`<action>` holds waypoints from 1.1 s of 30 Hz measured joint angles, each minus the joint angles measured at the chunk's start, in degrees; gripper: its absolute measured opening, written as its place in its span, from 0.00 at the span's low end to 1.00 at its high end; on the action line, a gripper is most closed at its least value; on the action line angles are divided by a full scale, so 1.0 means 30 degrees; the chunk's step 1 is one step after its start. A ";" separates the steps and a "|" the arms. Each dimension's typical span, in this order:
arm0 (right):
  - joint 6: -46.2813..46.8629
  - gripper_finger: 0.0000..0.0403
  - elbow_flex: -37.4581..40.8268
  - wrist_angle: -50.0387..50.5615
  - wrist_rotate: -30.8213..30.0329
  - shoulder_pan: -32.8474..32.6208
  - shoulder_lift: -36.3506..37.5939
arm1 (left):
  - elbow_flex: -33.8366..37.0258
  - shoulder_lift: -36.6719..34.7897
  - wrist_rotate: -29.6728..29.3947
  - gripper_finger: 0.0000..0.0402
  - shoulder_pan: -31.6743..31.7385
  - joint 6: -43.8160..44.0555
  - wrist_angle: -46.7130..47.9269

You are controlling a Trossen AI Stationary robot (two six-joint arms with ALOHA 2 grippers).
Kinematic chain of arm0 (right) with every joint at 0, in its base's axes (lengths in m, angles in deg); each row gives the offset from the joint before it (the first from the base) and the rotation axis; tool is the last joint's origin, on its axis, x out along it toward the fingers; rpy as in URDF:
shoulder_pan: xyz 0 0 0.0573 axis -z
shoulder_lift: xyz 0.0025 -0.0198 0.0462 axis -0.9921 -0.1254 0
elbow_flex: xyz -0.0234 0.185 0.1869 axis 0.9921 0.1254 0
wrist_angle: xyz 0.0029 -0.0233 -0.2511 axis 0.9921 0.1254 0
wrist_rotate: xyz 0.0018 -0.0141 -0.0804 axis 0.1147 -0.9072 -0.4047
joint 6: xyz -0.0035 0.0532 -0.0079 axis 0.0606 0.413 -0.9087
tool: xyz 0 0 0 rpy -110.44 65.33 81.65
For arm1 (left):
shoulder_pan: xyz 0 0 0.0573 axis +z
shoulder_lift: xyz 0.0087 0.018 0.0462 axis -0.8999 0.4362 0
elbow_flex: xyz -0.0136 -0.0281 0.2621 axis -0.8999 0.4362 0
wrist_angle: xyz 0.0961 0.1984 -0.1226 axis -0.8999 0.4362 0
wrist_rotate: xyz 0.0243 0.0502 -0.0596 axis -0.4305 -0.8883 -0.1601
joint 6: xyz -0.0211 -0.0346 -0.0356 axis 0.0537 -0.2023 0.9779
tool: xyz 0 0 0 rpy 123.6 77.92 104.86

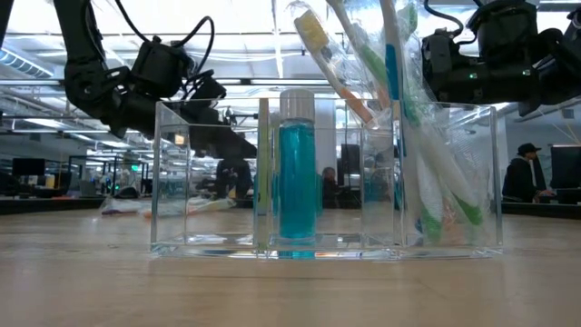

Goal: Pick & Place toothbrushing station
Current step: Put the mouthwash into the transparent organizer

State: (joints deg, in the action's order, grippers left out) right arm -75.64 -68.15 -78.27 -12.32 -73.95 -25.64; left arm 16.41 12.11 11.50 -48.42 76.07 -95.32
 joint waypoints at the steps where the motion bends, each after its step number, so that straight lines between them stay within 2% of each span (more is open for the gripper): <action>1: 0.0000 0.69 0.0000 0.0002 0.0000 0.0000 0.0000 | 0.0000 0.0000 0.0179 0.61 0.0000 0.0027 0.0010; 7: -0.0007 0.69 0.0000 0.0002 0.0000 0.0015 0.0000 | -0.0064 0.0352 0.0269 0.61 0.0025 0.0157 -0.0206; 16: 0.0000 0.69 0.0000 0.0008 0.0000 0.0015 0.0000 | -0.1435 0.1614 0.0375 0.61 0.0058 0.0405 -0.0295; 28: 0.0051 0.69 -0.0007 0.0191 0.0000 0.0015 0.0000 | -0.1450 0.1639 0.0333 0.61 0.0517 0.0726 0.0667; 33: 0.0058 0.69 -0.0007 0.0187 0.0000 0.0015 0.0000 | -0.1450 0.1639 0.0923 0.61 0.0517 0.0682 0.0925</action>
State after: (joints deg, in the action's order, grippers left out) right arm -75.47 -68.17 -77.71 -12.32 -73.91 -25.64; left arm 12.06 17.02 14.26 -46.86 78.11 -92.54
